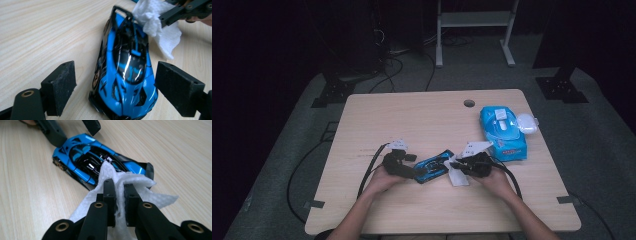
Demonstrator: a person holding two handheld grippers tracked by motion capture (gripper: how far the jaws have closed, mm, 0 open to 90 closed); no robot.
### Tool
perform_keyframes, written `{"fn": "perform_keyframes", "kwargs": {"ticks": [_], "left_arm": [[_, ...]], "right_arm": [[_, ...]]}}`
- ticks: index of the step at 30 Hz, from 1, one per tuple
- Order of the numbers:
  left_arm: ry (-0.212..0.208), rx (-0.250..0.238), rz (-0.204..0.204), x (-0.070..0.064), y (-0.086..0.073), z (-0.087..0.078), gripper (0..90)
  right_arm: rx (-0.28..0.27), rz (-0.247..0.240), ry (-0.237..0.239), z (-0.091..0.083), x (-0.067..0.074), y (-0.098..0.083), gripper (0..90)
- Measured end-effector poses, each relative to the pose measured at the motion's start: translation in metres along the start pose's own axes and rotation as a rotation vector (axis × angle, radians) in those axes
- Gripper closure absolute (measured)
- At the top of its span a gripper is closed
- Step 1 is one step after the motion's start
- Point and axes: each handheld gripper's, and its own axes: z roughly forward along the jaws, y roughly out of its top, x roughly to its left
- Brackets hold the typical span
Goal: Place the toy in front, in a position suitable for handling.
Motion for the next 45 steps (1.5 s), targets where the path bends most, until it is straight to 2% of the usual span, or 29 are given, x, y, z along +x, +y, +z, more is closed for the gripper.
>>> {"fn": "perform_keyframes", "kwargs": {"ticks": [2, 7, 10, 13, 17, 20, 23, 26, 28, 30, 31, 32, 36, 37, 40, 43, 44, 45], "left_arm": [[0.016, 0.021, 0.011, -0.001, -0.001, 0.003, 16.6], [0.012, 0.031, -0.002, -0.002, -0.001, 0.006, 16.2], [-0.005, 0.033, -0.018, -0.001, 0.000, 0.009, 16.6], [-0.038, 0.030, -0.023, -0.002, 0.000, 0.010, 22.9], [-0.078, 0.035, -0.002, -0.005, 0.001, 0.014, 29.0], [-0.106, 0.050, 0.034, -0.010, 0.002, 0.016, 35.6], [-0.100, 0.048, 0.082, -0.019, 0.003, 0.017, 45.1], [-0.083, 0.050, 0.135, -0.024, 0.004, 0.016, 48.7], [-0.104, 0.030, 0.178, -0.027, 0.005, 0.013, 55.4], [-0.085, 0.007, 0.236, -0.033, 0.006, 0.013, 62.3], [-0.031, 0.005, 0.289, -0.038, 0.007, 0.013, 63.8], [-0.006, 0.006, 0.322, -0.040, 0.008, 0.014, 64.0], [0.030, -0.027, 0.336, -0.040, 0.009, 0.019, 64.3], [0.031, -0.028, 0.341, -0.040, 0.009, 0.020, 64.3], [0.026, -0.041, 0.347, -0.040, 0.010, 0.023, 64.4], [0.018, -0.048, 0.354, -0.040, 0.011, 0.026, 64.3], [0.018, -0.048, 0.354, -0.040, 0.011, 0.026, 64.3], [0.013, -0.051, 0.359, -0.039, 0.011, 0.026, 64.4]], "right_arm": [[-0.001, -0.011, -0.009, -0.001, 0.002, -0.001, 82.7], [-0.010, -0.016, 0.004, -0.004, 0.005, -0.007, 83.1], [-0.005, -0.014, 0.016, -0.006, 0.007, -0.009, 83.1], [0.000, -0.012, 0.017, -0.006, 0.008, -0.010, 83.1], [0.002, -0.002, 0.023, -0.007, 0.008, -0.011, 83.0], [0.006, 0.002, 0.024, -0.007, 0.009, -0.012, 83.0], [0.019, 0.006, 0.028, -0.008, 0.010, -0.013, 83.0], [0.034, 0.023, 0.030, -0.009, 0.011, -0.015, 82.8], [0.040, 0.030, 0.032, -0.010, 0.011, -0.015, 82.7], [0.041, 0.041, 0.042, -0.013, 0.010, -0.016, 82.7], [0.048, 0.038, 0.041, -0.015, 0.009, -0.017, 82.7], [0.037, 0.044, 0.039, -0.017, 0.009, -0.019, 82.8], [-0.034, 0.089, 0.048, -0.034, 0.006, -0.019, 82.8], [-0.066, 0.110, 0.049, -0.040, 0.006, -0.016, 82.8], [-0.113, 0.114, 0.031, -0.048, 0.006, -0.005, 82.8], [-0.116, 0.113, -0.004, -0.042, 0.004, 0.011, 82.6], [-0.116, 0.113, -0.004, -0.042, 0.004, 0.011, 82.6], [-0.108, 0.123, -0.037, -0.034, -0.002, 0.017, 82.5]]}}
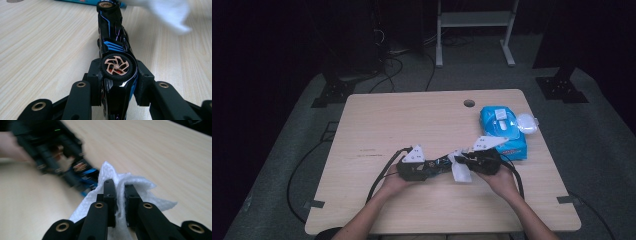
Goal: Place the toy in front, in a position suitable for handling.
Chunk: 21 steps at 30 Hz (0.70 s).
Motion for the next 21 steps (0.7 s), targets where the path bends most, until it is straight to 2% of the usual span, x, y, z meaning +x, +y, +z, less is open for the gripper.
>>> {"fn": "perform_keyframes", "kwargs": {"ticks": [2, 4, 6, 7, 9, 12, 13, 15, 16, 18, 21], "left_arm": [[-0.002, -0.002, 0.002, 0.001, 0.000, 0.000, 64.4], [-0.006, -0.005, 0.001, 0.001, -0.001, 0.000, 64.3], [-0.007, -0.002, -0.003, 0.002, -0.001, -0.001, 64.2], [0.005, 0.008, -0.014, 0.002, -0.001, -0.002, 62.8], [0.027, 0.034, -0.044, 0.003, -0.002, -0.002, 44.2], [0.033, 0.042, -0.044, 0.004, -0.004, -0.006, 49.5], [0.021, 0.038, -0.052, 0.005, -0.004, -0.006, 50.9], [0.017, 0.031, -0.032, 0.003, -0.006, -0.007, 63.3], [0.022, 0.033, -0.021, 0.002, -0.006, -0.006, 65.6], [0.009, 0.033, -0.020, 0.003, -0.005, -0.006, 66.5], [0.001, 0.024, -0.021, 0.003, -0.005, -0.004, 67.4]], "right_arm": [[-0.003, 0.033, -0.021, 0.007, -0.006, 0.002, 82.5], [0.004, 0.036, -0.040, 0.011, -0.010, 0.002, 82.4], [0.003, 0.056, -0.037, 0.014, -0.012, 0.000, 82.4], [0.000, 0.059, -0.034, 0.014, -0.014, -0.001, 82.4], [0.000, 0.065, -0.032, 0.013, -0.014, -0.001, 82.4], [-0.006, 0.070, -0.032, 0.013, -0.014, -0.003, 82.4], [-0.005, 0.070, -0.033, 0.013, -0.014, -0.003, 82.4], [0.003, 0.063, -0.045, 0.012, -0.013, -0.001, 82.4], [0.009, 0.055, -0.048, 0.012, -0.012, 0.000, 82.4], [0.013, 0.046, -0.045, 0.013, -0.008, 0.003, 82.4], [0.026, 0.016, -0.013, 0.022, 0.002, 0.009, 82.4]]}}
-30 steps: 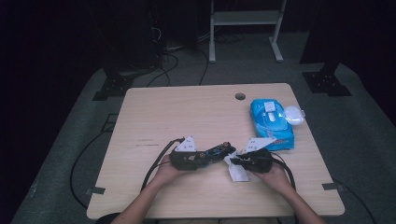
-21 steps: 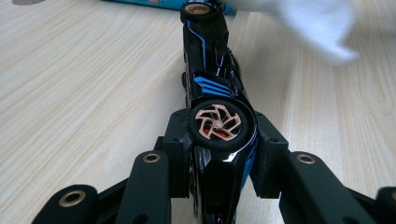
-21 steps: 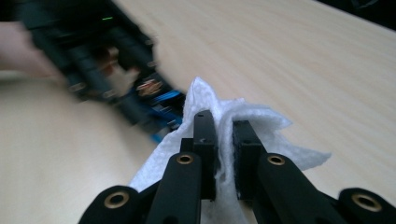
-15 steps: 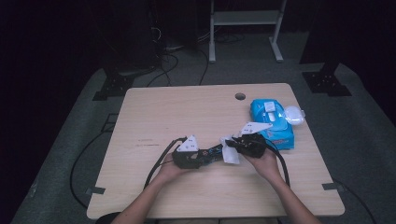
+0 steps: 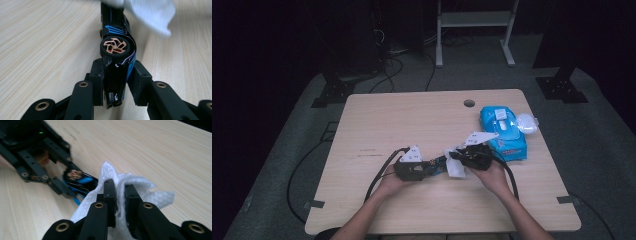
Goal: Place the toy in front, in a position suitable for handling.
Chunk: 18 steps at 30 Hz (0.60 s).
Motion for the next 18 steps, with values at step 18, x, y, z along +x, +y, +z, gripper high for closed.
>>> {"fn": "perform_keyframes", "kwargs": {"ticks": [18], "left_arm": [[0.002, 0.001, 0.028, 0.000, 0.000, -0.002, 69.9]], "right_arm": [[0.017, -0.033, -0.015, 0.008, 0.001, 0.010, 82.4]]}}
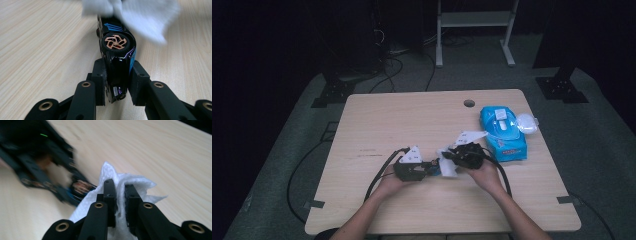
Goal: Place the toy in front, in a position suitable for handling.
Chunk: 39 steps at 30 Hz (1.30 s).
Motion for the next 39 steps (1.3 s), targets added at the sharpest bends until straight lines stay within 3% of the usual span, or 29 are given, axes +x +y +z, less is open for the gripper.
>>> {"fn": "perform_keyframes", "kwargs": {"ticks": [7, 11, 14, 17, 25, 27, 29, 31, 39], "left_arm": [[-0.001, -0.004, -0.012, 0.001, 0.000, 0.000, 69.9], [-0.005, -0.002, -0.027, 0.001, 0.000, 0.000, 69.8], [-0.006, -0.001, -0.033, 0.001, 0.000, 0.000, 69.9], [-0.007, -0.001, -0.033, 0.002, 0.001, 0.001, 69.9], [0.000, 0.005, -0.016, 0.000, 0.002, 0.002, 69.9], [0.001, 0.007, -0.017, 0.000, 0.002, 0.001, 69.9], [0.001, 0.009, -0.016, 0.000, 0.002, 0.001, 70.0], [0.003, 0.010, -0.016, 0.000, 0.002, 0.001, 70.0], [0.004, 0.012, -0.008, 0.001, 0.002, 0.001, 70.0]], "right_arm": [[-0.005, 0.092, -0.098, -0.028, -0.037, -0.021, 82.4], [-0.001, 0.103, -0.101, -0.029, -0.039, -0.024, 82.4], [-0.004, 0.077, -0.089, -0.024, -0.033, -0.018, 82.4], [-0.001, 0.046, -0.049, -0.015, -0.022, -0.010, 82.4], [-0.012, 0.003, 0.124, 0.020, 0.024, 0.012, 82.4], [-0.001, -0.011, 0.139, 0.025, 0.030, 0.014, 82.4], [0.000, -0.033, 0.122, 0.026, 0.031, 0.015, 82.4], [0.004, -0.023, 0.107, 0.022, 0.026, 0.014, 82.4], [0.015, 0.034, -0.052, -0.014, -0.024, -0.008, 82.4]]}}
